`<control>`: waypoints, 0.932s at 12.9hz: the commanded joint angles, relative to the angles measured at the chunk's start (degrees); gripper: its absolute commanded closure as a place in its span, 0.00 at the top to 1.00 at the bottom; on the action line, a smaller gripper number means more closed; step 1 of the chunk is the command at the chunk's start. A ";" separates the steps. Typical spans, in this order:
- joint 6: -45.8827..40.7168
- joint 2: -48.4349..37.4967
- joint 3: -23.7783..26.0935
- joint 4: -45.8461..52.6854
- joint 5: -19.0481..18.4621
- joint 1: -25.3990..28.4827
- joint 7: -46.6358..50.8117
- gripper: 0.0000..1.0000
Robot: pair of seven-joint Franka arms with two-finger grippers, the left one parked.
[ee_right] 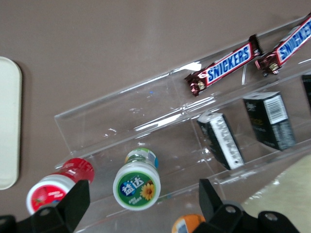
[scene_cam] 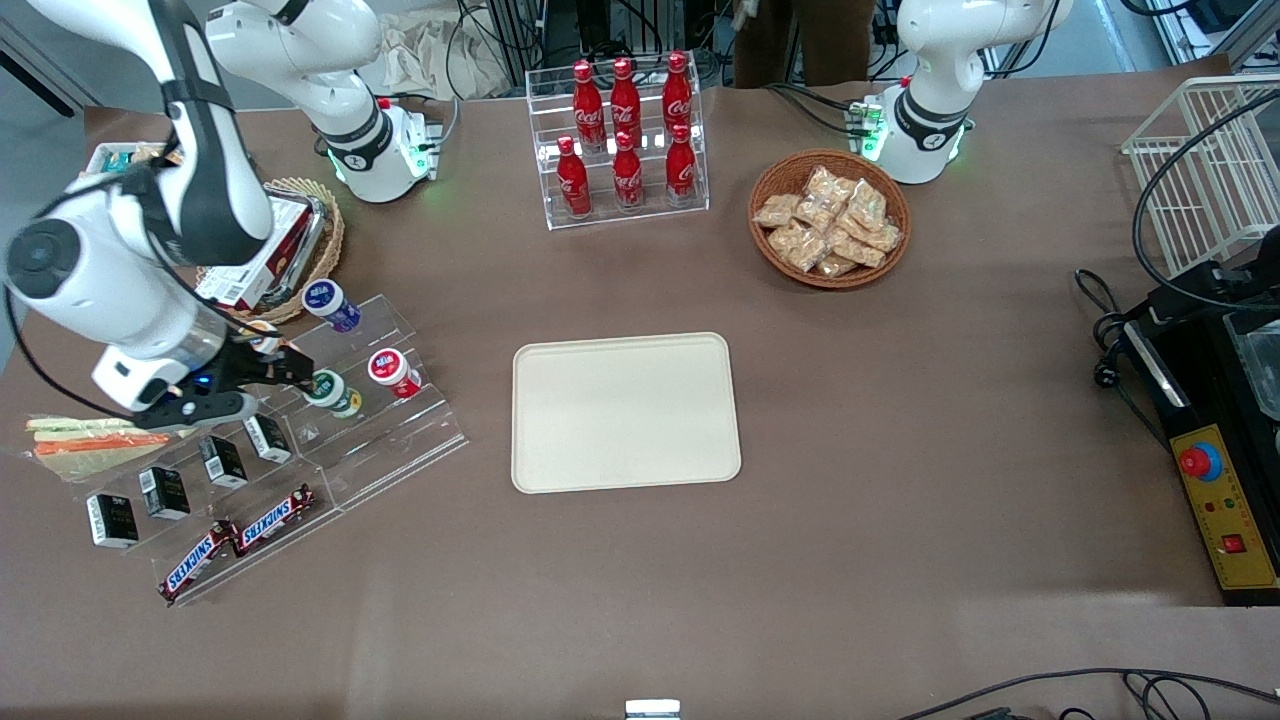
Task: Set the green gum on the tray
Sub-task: 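Move the right gripper down over the green gum bottle in the rack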
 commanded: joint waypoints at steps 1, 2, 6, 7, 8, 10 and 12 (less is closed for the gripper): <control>7.56 -1.60 0.01 -7.04 -0.51 0.74 -1.11 1.00; 9.06 -1.51 0.01 -8.36 -0.51 0.74 -1.45 1.00; 13.46 -1.95 0.09 -12.93 -0.51 0.92 -2.16 1.00; 14.69 -1.95 0.09 -13.82 -0.51 0.92 -2.16 1.00; 15.05 -1.87 0.09 -14.17 -0.51 1.27 -2.16 1.00; 15.05 -1.86 0.09 -14.27 -0.51 1.44 -2.16 0.99; 14.97 -1.69 0.09 -14.27 -0.43 1.44 -2.07 0.81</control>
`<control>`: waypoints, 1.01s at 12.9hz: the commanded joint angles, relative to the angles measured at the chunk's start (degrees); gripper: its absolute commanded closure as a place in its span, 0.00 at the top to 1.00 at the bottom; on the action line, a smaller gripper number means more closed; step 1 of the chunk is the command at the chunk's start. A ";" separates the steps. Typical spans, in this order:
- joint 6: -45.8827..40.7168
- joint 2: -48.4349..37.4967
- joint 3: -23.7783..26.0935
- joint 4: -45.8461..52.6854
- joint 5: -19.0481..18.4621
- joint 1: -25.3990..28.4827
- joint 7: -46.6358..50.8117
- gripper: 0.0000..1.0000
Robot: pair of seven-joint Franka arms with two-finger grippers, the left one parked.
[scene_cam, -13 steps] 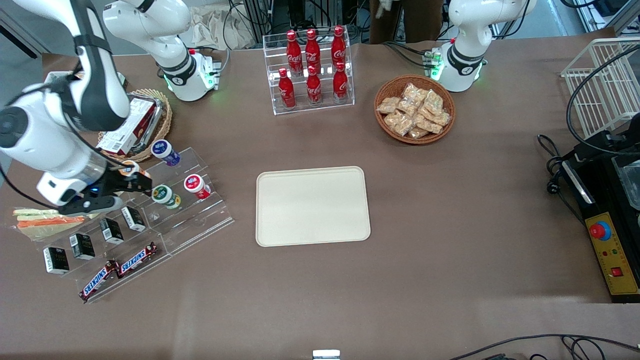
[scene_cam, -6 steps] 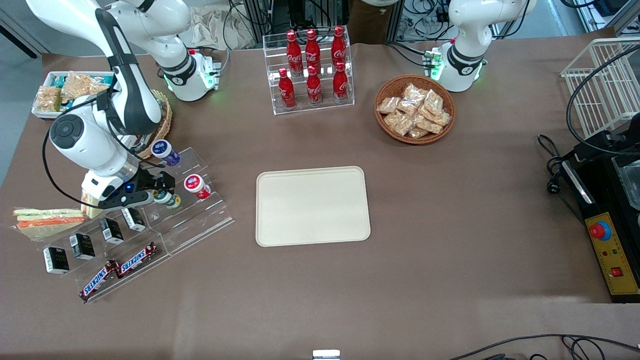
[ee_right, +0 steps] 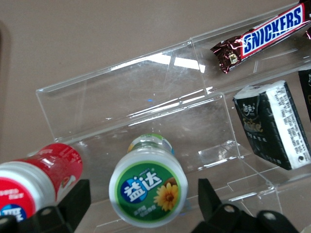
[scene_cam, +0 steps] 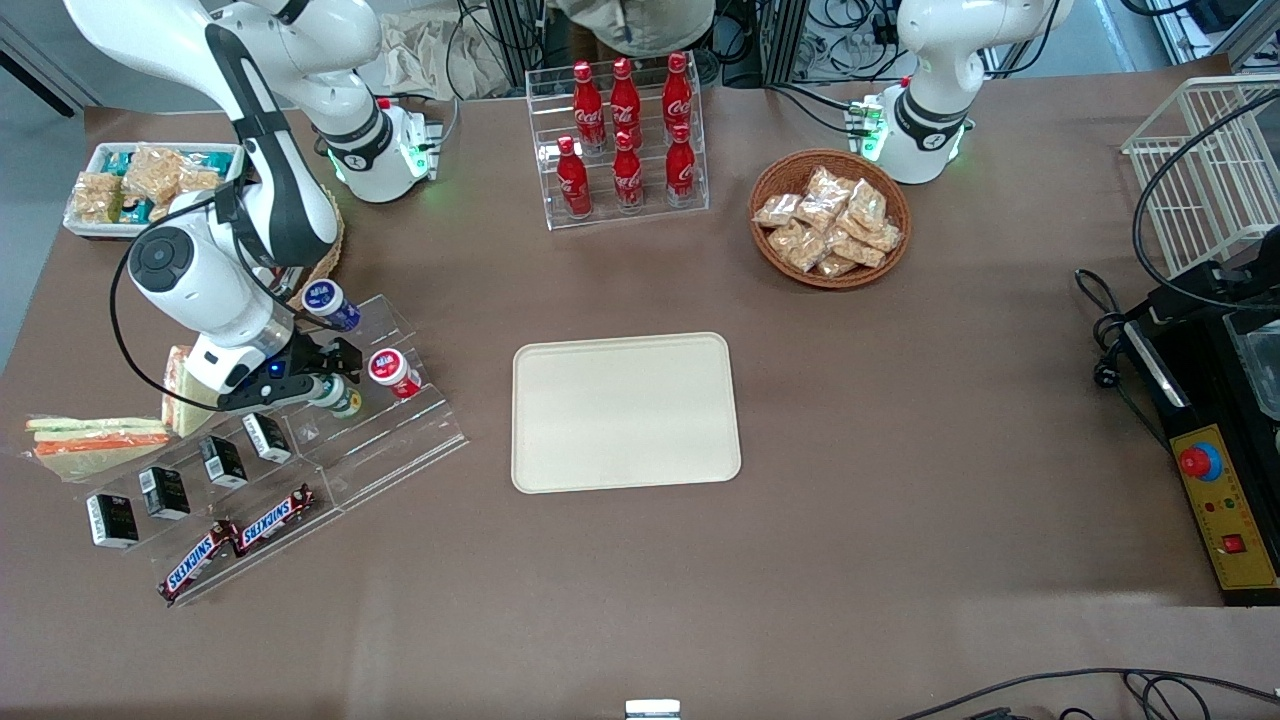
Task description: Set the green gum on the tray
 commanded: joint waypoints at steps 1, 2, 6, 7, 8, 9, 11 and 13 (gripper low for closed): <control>0.96 -1.55 -0.09 -1.53 -0.51 0.10 -0.03 0.53; 0.70 -1.46 -0.09 -1.44 -0.51 0.10 0.06 0.33; 0.34 -1.99 -0.18 -0.74 -0.34 0.01 -0.29 0.05; -0.35 -2.33 -0.18 0.31 -0.25 -0.08 -0.20 0.05; -2.19 -2.77 -0.18 2.14 -0.16 -0.08 -0.20 0.05; -5.77 -3.04 -0.18 5.12 0.01 -0.08 -0.12 0.05; -17.61 -2.95 -0.27 14.94 0.19 -0.17 0.32 0.05; -28.96 -2.52 -0.27 25.84 0.19 -0.08 0.41 0.05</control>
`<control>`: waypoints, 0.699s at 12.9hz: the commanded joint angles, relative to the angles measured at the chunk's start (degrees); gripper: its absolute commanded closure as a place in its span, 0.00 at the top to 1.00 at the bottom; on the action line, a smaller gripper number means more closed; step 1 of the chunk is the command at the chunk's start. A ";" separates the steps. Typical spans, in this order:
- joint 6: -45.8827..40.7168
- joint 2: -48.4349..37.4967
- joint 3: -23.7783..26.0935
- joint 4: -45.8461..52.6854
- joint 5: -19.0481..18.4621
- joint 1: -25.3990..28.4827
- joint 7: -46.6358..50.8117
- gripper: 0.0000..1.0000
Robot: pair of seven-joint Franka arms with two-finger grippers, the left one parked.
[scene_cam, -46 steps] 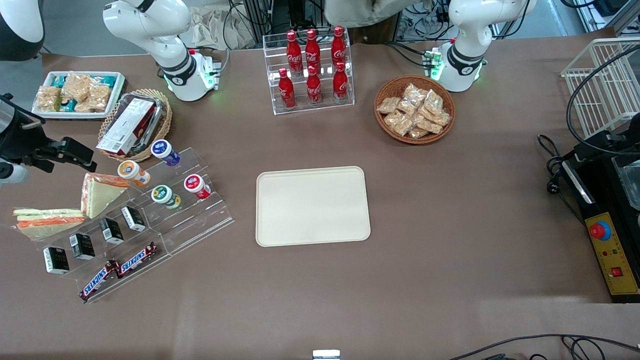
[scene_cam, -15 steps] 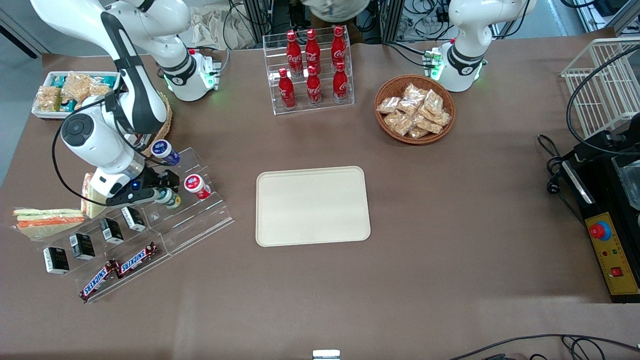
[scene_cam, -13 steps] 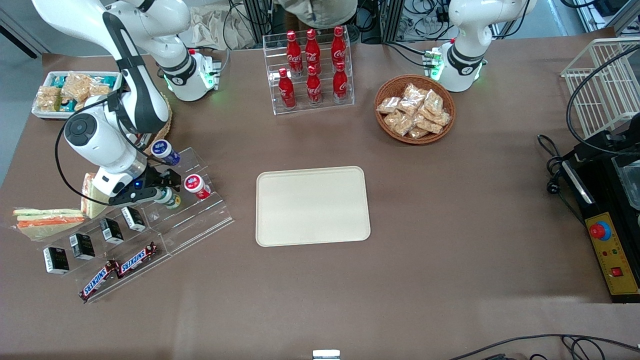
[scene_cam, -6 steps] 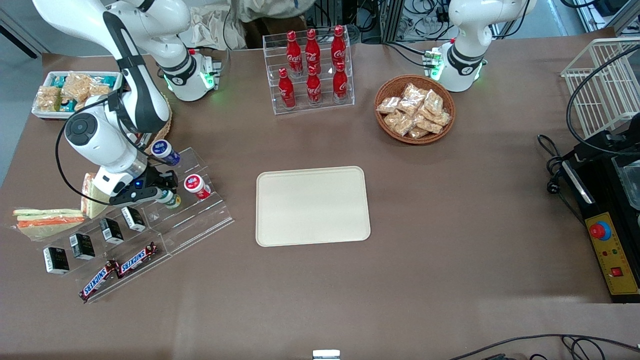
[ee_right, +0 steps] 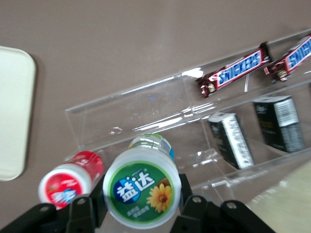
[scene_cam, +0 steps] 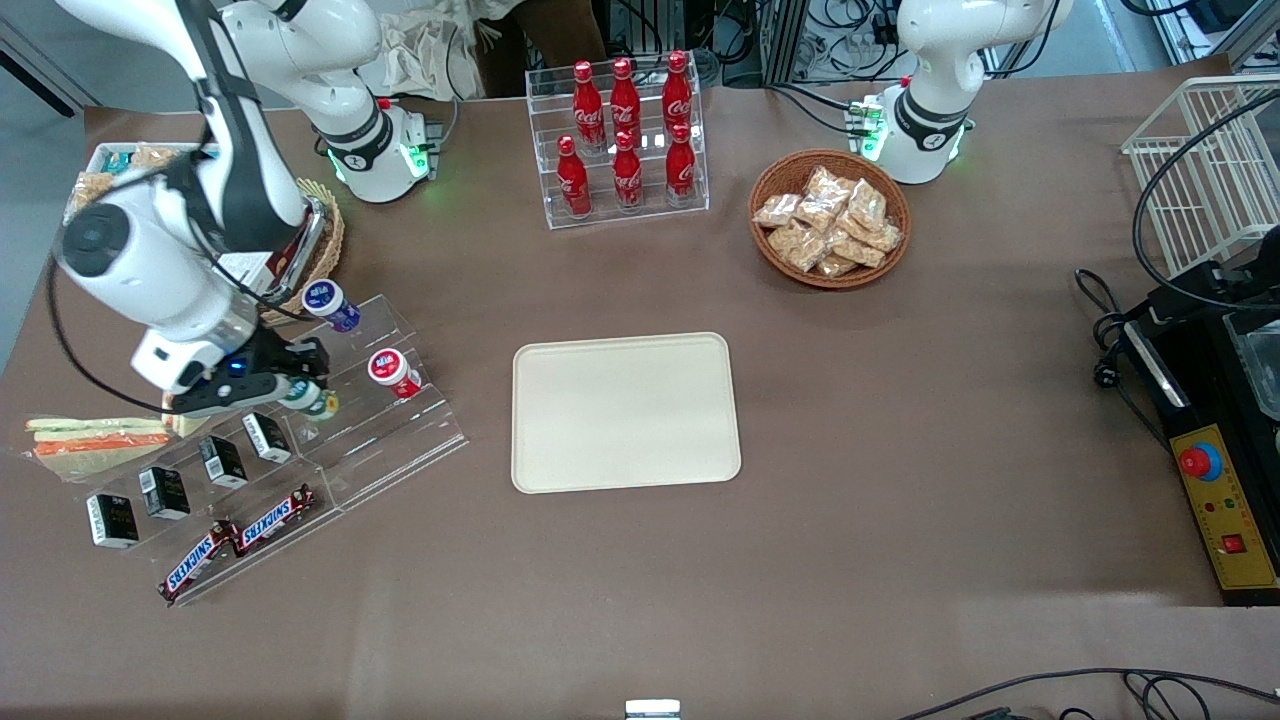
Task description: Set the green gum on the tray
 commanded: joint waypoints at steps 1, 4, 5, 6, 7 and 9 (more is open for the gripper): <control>-13.97 1.08 0.01 14.71 0.27 0.13 0.49 0.05; -26.37 3.00 -0.08 28.60 0.27 1.88 4.25 0.05; -29.28 4.23 0.01 31.78 0.27 2.93 7.05 0.05; -30.35 4.85 0.01 33.20 0.35 4.42 10.04 0.05; -30.28 5.12 -0.08 33.39 0.96 6.44 14.60 0.05; -29.40 6.17 -0.08 33.74 1.23 11.00 24.53 0.05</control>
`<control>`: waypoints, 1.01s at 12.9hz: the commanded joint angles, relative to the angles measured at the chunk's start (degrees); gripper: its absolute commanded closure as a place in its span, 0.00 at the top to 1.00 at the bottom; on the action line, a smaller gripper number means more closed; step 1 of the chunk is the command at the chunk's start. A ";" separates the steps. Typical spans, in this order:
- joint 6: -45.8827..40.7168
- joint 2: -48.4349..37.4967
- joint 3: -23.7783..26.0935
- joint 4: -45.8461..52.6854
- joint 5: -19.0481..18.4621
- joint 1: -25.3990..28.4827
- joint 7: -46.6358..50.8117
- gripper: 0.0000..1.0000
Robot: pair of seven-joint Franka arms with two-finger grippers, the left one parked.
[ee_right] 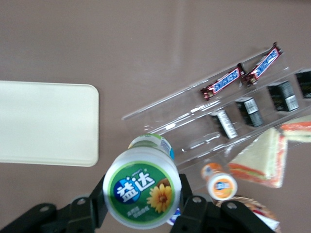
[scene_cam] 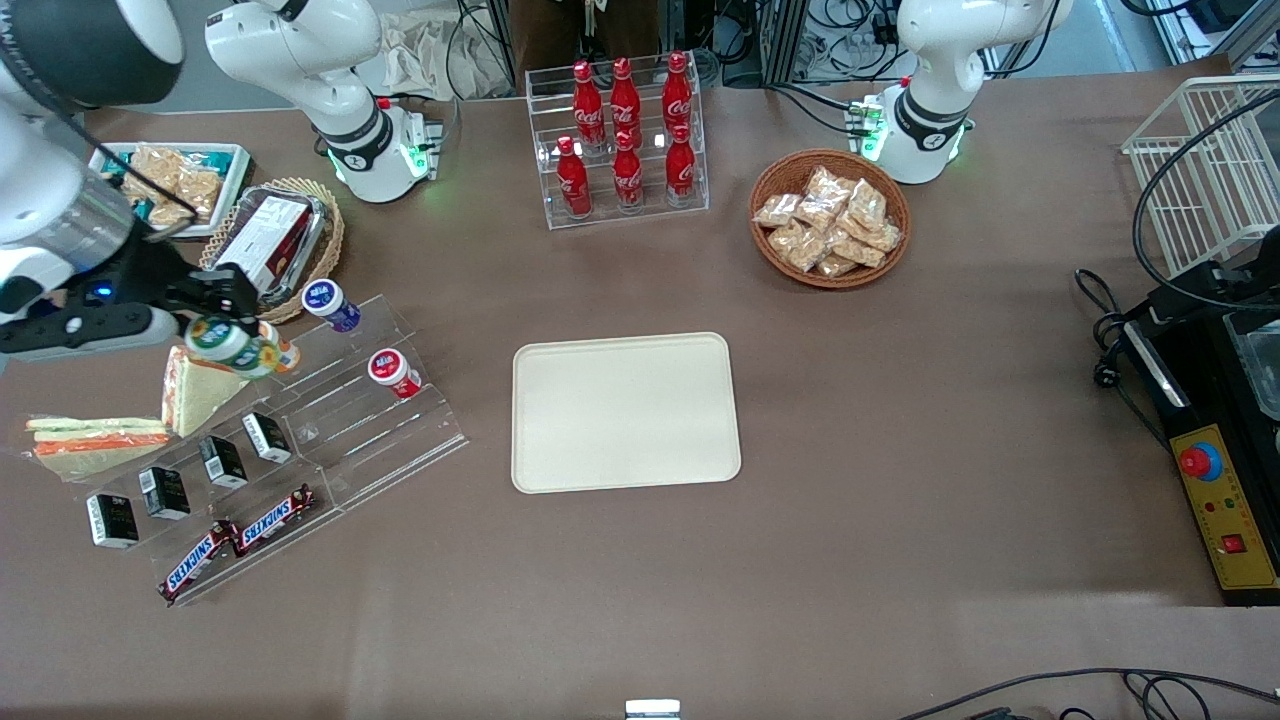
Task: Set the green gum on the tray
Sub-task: 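Lift the green gum bottle and carry it over the cream tray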
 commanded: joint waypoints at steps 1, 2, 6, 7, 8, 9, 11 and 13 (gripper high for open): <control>-0.71 4.43 -0.36 4.40 0.87 5.94 12.43 0.05; -0.01 5.58 -0.27 4.93 0.87 7.87 16.39 0.05; 5.24 9.53 -0.36 3.98 2.79 13.85 26.34 0.05; 8.58 10.76 -0.36 2.05 2.80 15.18 28.89 0.05; 11.31 11.38 -0.36 0.38 2.71 16.84 31.09 0.05; 14.29 12.17 -0.44 -1.72 2.54 18.08 32.24 0.05; 21.58 12.36 -0.44 -8.65 2.19 20.36 35.74 0.05; 29.58 12.44 -0.44 -16.21 1.75 23.08 40.41 0.05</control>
